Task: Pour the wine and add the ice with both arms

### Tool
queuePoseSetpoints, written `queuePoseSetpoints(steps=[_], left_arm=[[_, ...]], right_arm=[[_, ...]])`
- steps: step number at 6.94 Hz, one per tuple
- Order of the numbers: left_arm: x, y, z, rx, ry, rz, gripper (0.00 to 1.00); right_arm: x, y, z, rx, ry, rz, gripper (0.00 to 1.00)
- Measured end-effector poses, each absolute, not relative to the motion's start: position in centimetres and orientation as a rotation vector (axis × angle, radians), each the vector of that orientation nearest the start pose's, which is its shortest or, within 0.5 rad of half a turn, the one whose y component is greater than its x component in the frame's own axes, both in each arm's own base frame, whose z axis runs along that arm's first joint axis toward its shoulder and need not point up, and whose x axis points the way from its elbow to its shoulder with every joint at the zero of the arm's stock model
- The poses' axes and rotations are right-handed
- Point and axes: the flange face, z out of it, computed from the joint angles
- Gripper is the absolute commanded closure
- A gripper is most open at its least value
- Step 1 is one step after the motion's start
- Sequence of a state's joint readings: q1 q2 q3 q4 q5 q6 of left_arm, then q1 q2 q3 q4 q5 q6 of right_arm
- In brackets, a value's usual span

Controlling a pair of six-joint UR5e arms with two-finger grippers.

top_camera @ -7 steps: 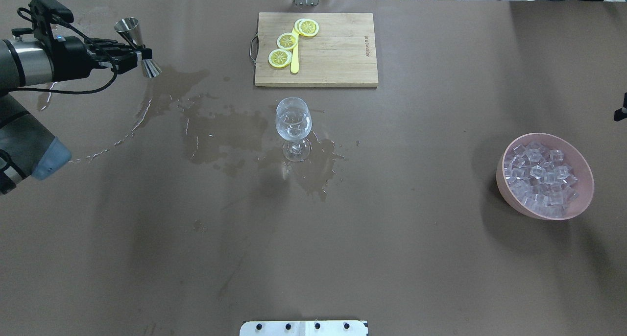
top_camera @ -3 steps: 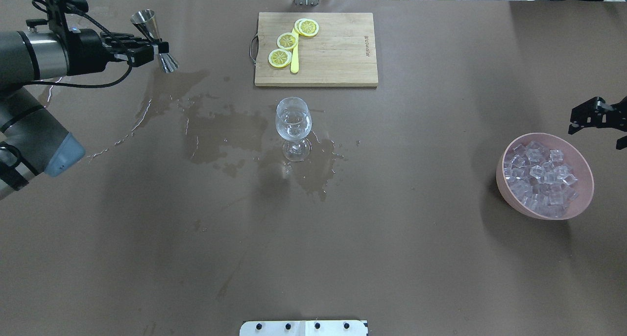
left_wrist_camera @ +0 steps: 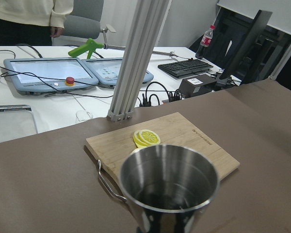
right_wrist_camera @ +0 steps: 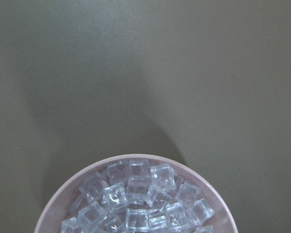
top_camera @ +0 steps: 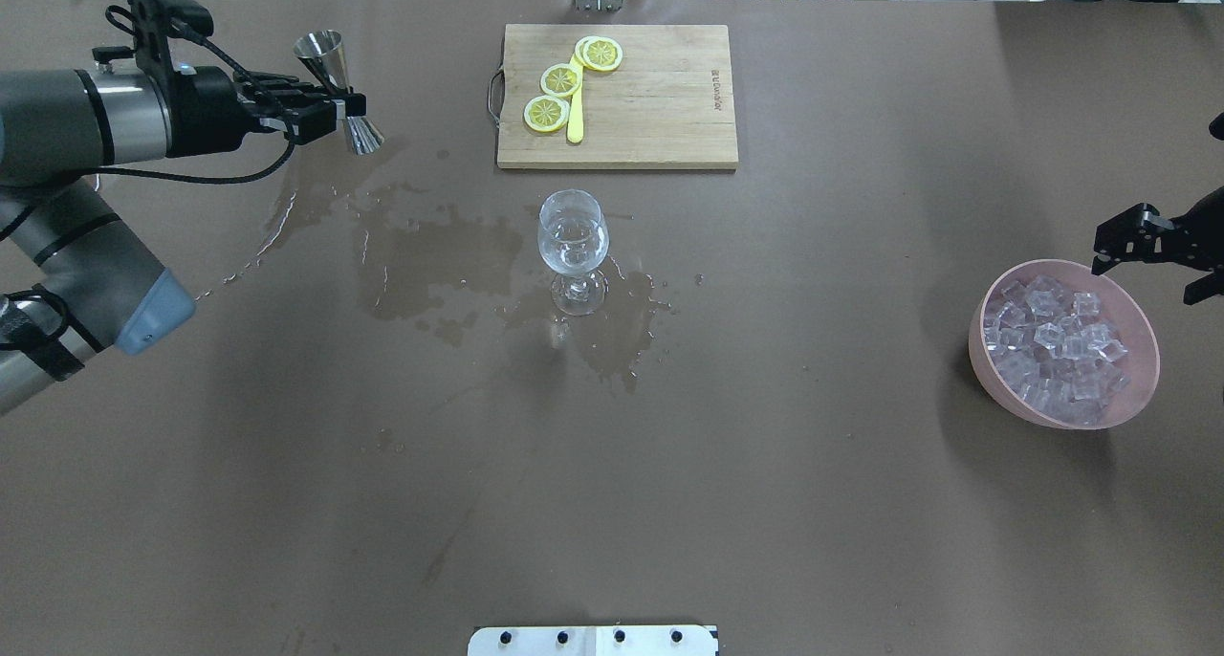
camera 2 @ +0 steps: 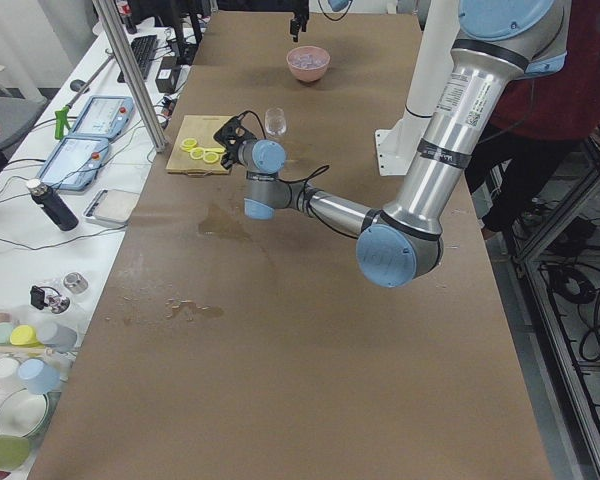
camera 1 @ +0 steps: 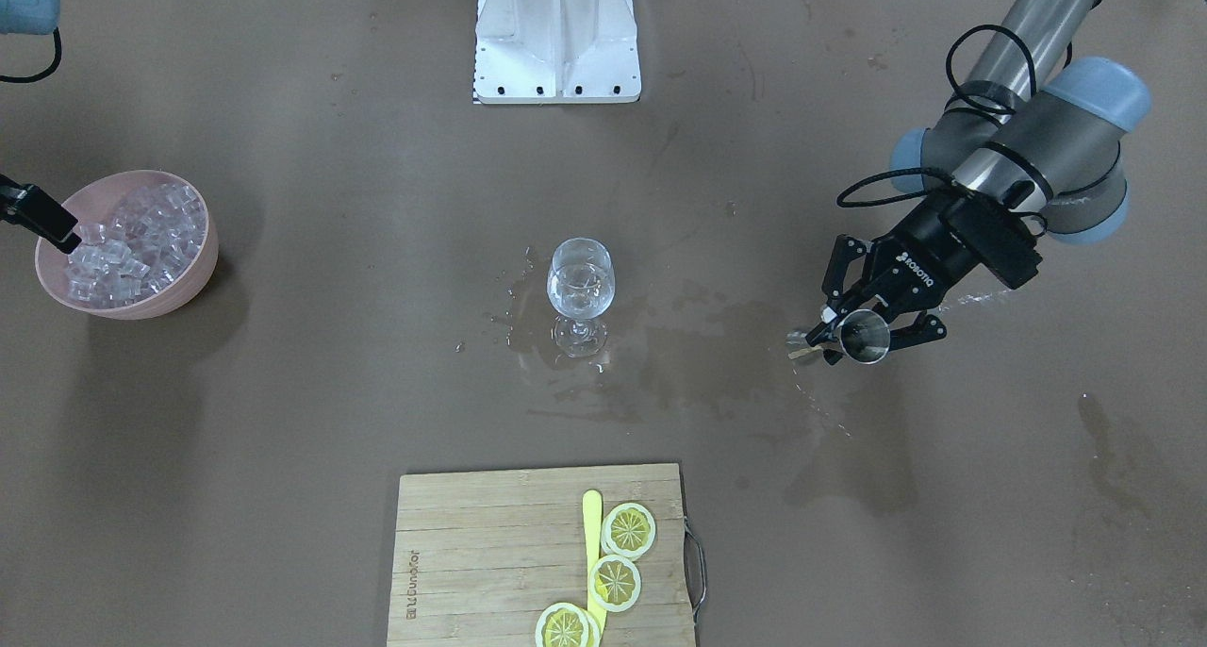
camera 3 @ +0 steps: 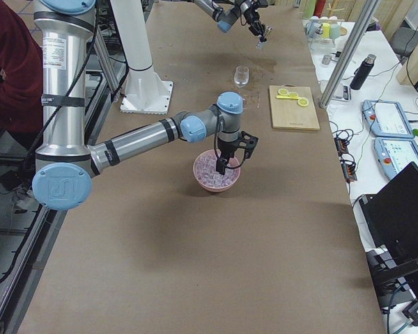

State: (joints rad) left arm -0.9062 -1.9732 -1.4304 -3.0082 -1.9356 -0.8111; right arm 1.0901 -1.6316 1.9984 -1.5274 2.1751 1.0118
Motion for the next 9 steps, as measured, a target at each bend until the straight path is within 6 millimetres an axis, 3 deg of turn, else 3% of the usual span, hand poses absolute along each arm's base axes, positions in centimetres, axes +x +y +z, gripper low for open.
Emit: queuePoseSetpoints(steps=[3, 6, 9], left_arm=[[32.1, -54.3, 31.1, 1.105, 1.286, 0.285, 1.00], [33.6, -53.8, 29.8, 1.194, 1.210, 0.379, 1.00], [35.8, -53.0, 28.1, 1.278, 1.140, 0.462, 1.00]], right_arm=[[-15.3, -44.5, 49.8, -0.146, -0.697, 0.382, 0.15], [-16.1, -44.9, 52.1, -0.157, -0.714, 0.370, 0.17], [-17.7, -44.6, 52.2, -0.169, -0.722, 0.376, 0.25]])
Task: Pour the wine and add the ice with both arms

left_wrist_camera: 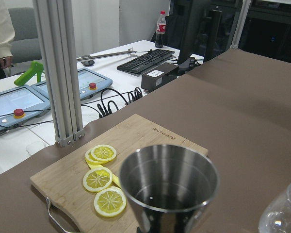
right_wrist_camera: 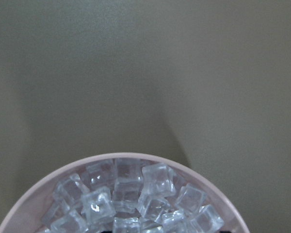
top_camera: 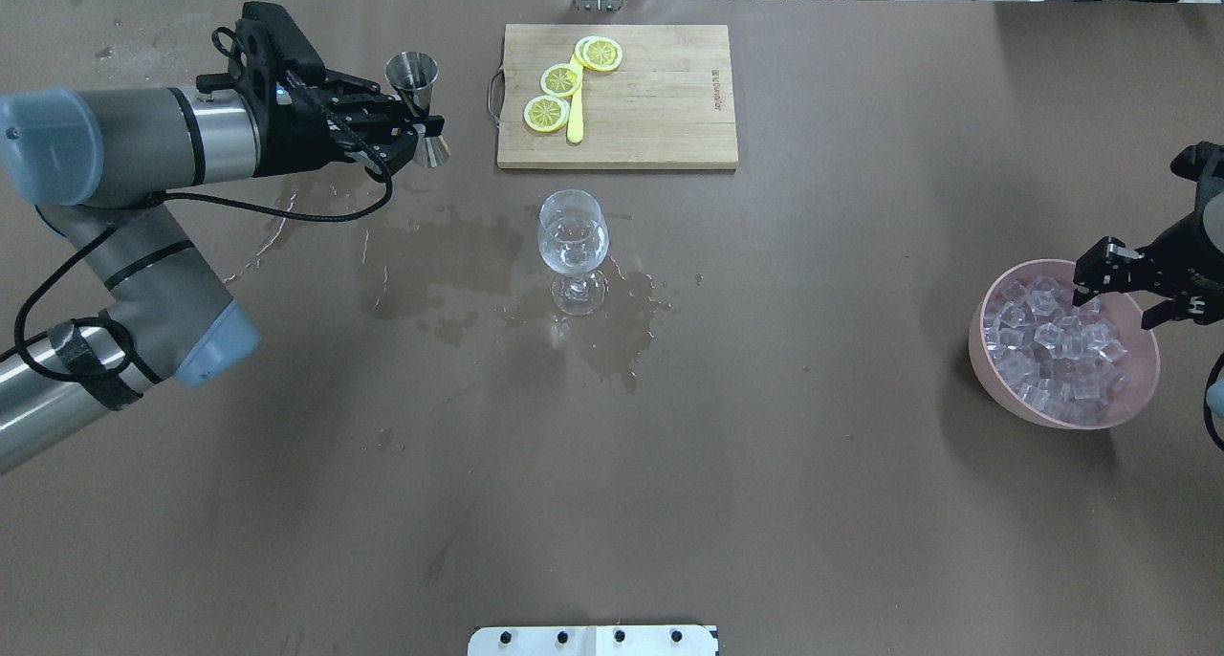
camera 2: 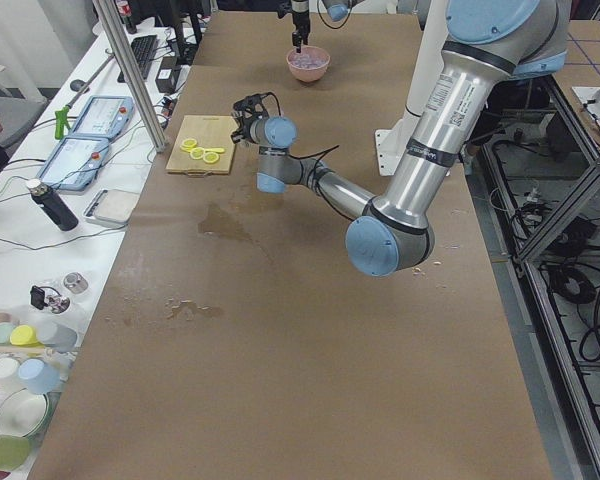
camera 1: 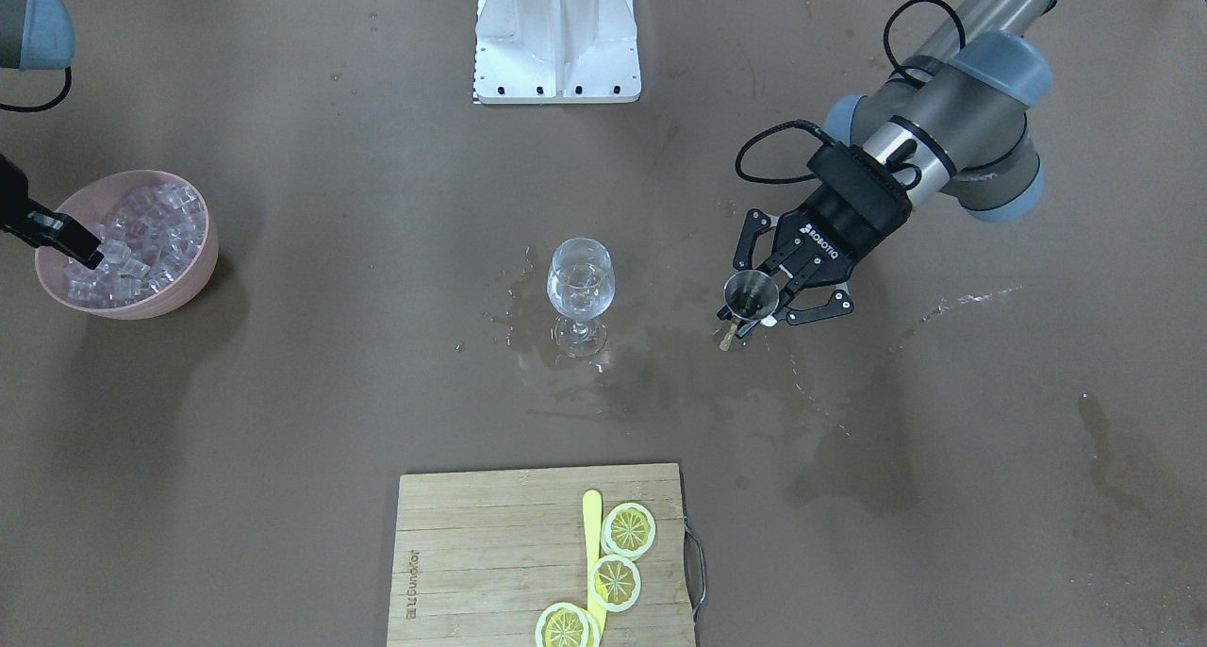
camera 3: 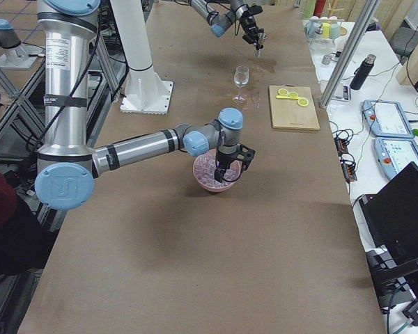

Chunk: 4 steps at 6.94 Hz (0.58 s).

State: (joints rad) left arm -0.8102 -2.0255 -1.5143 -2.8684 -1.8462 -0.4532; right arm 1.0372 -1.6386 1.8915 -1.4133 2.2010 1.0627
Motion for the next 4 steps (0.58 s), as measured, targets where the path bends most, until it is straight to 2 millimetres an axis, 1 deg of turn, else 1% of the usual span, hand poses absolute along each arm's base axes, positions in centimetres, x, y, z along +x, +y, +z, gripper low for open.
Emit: queuePoseSetpoints(steps=[1, 3, 4], left_arm=[[36.0, -53.0, 27.6, 1.308, 1.113, 0.498, 1.00], [36.6, -52.9, 26.3, 1.372, 1.037, 0.568, 1.00], [37.2, -52.4, 25.7, 1.413, 0.985, 0.599, 1.00]], right_arm=[[-18.0, -44.5, 52.3, -0.173, -0.719, 0.375, 0.28], [-18.4, -44.1, 52.7, -0.181, -0.709, 0.370, 0.28], [-18.7, -44.0, 52.8, -0.184, -0.707, 0.366, 0.28]])
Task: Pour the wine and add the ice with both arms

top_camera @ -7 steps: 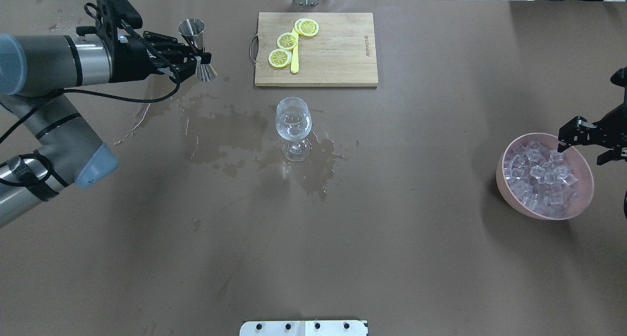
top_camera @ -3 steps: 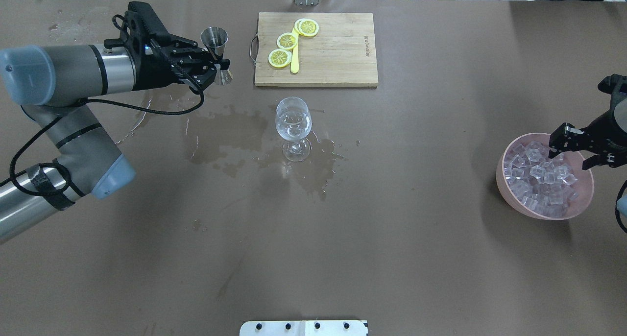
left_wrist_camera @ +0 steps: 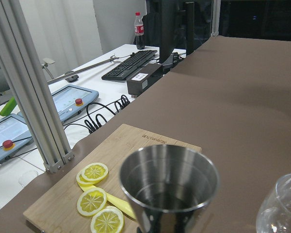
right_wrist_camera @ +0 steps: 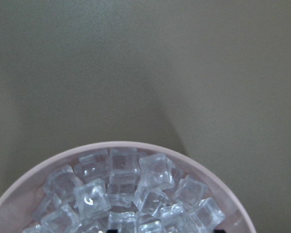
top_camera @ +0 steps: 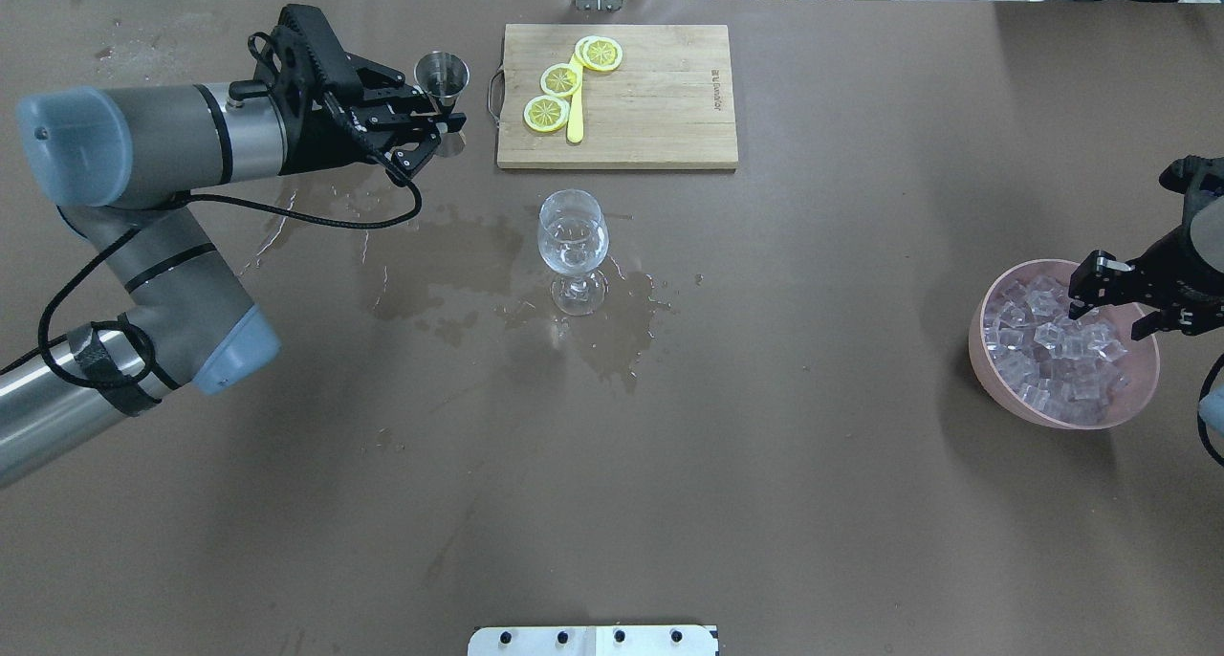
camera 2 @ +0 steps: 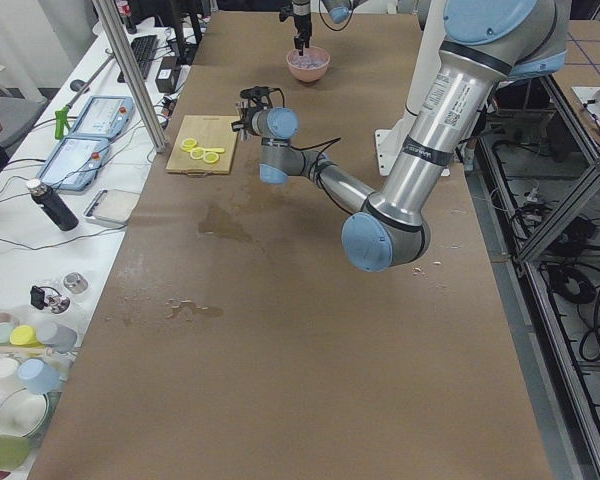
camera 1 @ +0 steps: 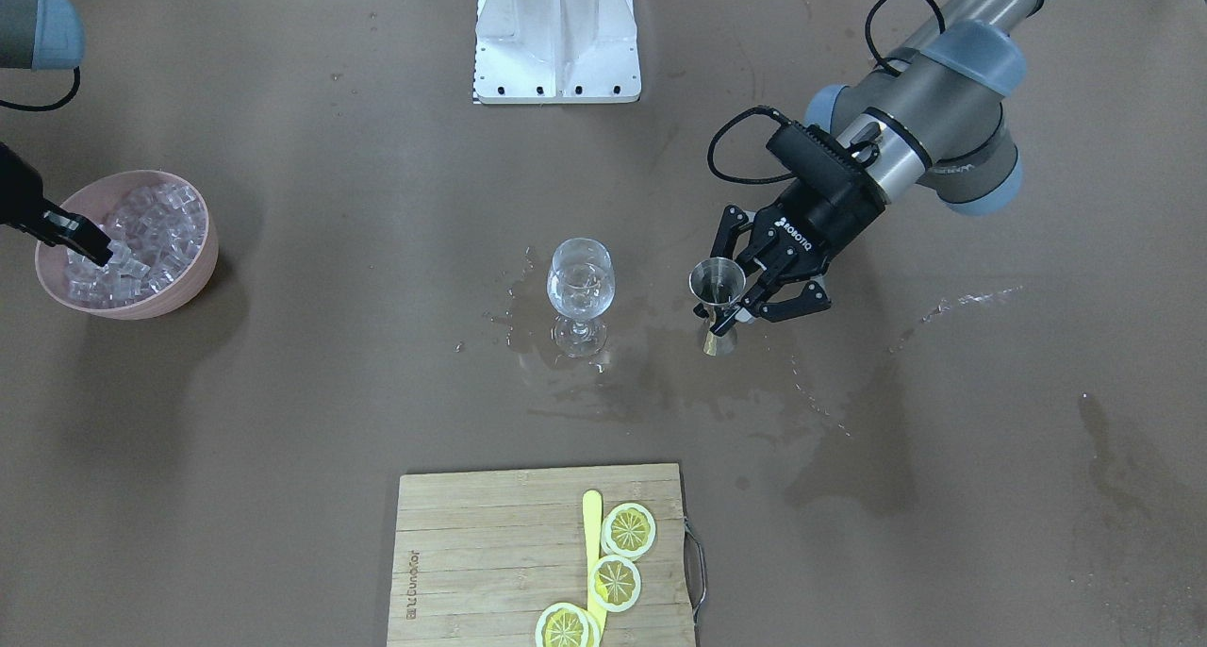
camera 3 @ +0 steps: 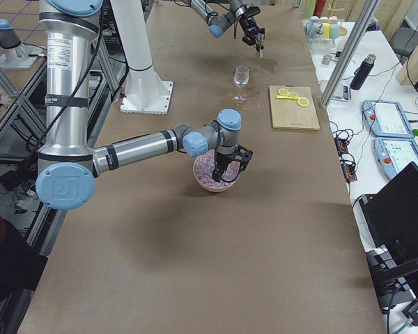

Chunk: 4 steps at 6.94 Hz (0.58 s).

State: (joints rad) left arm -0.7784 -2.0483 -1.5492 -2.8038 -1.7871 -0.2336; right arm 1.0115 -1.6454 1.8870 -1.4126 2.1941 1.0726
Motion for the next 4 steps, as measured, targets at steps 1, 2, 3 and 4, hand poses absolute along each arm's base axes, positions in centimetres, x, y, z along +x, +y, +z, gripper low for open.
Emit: queuePoseSetpoints(steps=[1, 2, 3, 4], left_arm=[[37.8, -51.6, 25.0, 1.433, 0.960, 0.612, 1.00], [38.2, -51.0, 24.5, 1.440, 0.951, 0.618, 1.00], [38.9, -50.5, 24.5, 1.442, 0.946, 0.620, 1.00], [39.9, -49.8, 24.4, 1.452, 0.926, 0.628, 1.00]], right_arm=[[-19.0, -43.9, 53.0, -0.188, -0.703, 0.362, 0.28], [-19.1, -43.6, 53.3, -0.194, -0.698, 0.358, 0.30], [-19.2, -43.4, 53.7, -0.201, -0.691, 0.357, 0.33], [-19.2, -43.2, 54.2, -0.210, -0.685, 0.358, 0.36]])
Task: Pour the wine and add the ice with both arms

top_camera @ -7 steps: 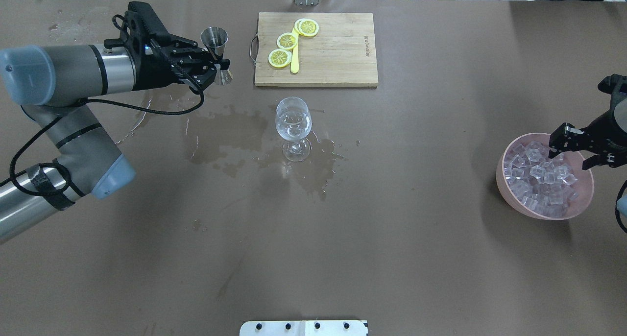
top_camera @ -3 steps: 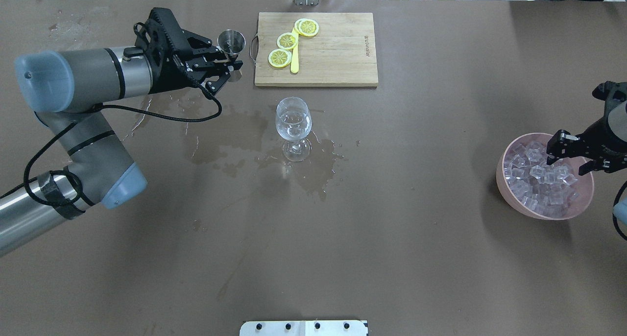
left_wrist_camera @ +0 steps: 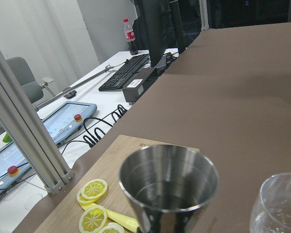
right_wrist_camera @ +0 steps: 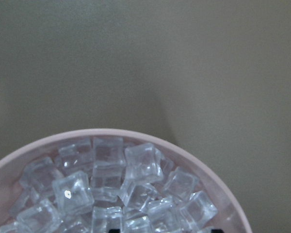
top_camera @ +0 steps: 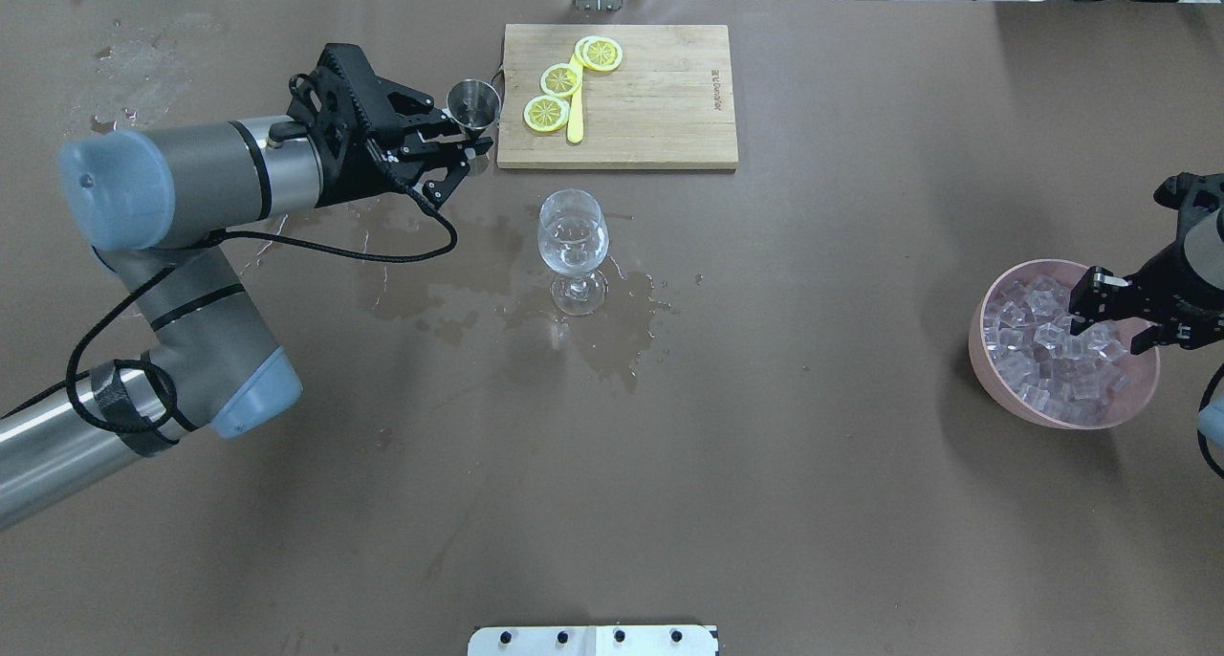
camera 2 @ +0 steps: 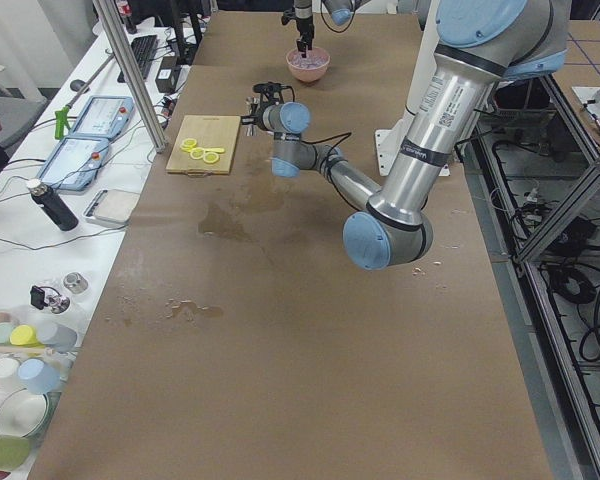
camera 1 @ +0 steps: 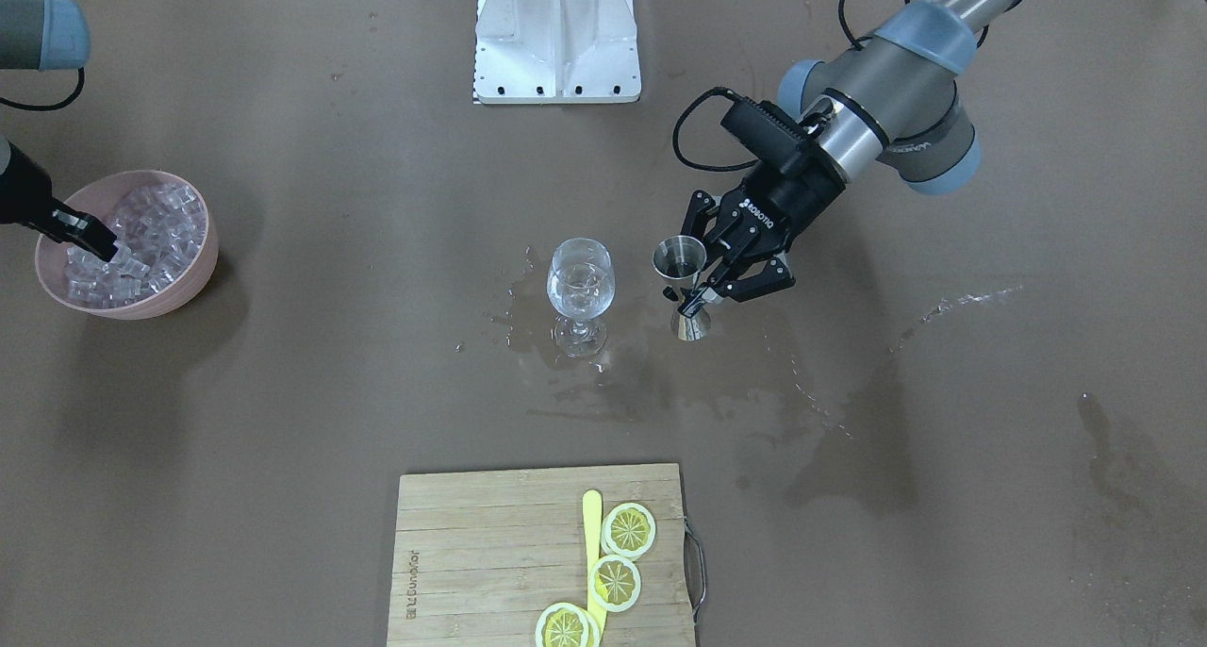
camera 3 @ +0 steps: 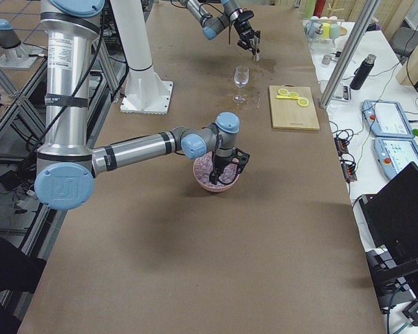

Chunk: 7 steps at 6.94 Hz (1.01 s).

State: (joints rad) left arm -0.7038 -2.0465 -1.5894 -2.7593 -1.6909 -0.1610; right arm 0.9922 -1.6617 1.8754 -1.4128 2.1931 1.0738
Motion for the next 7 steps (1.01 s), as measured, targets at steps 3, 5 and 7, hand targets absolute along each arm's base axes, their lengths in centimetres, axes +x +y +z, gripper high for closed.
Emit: queuePoseSetpoints(steps=[3, 5, 7], left_arm=[[42.2, -48.9, 23.2, 1.468, 0.863, 0.651, 1.00], [42.4, -49.0, 22.1, 1.473, 0.834, 0.669, 1.00], [42.3, -49.3, 21.4, 1.503, 0.762, 0.708, 1.00]], right_arm=[[-19.5, -43.1, 54.6, -0.217, -0.680, 0.357, 0.44], [-19.6, -43.3, 54.6, -0.218, -0.678, 0.356, 0.44], [-19.7, -43.5, 54.8, -0.218, -0.676, 0.356, 0.48]])
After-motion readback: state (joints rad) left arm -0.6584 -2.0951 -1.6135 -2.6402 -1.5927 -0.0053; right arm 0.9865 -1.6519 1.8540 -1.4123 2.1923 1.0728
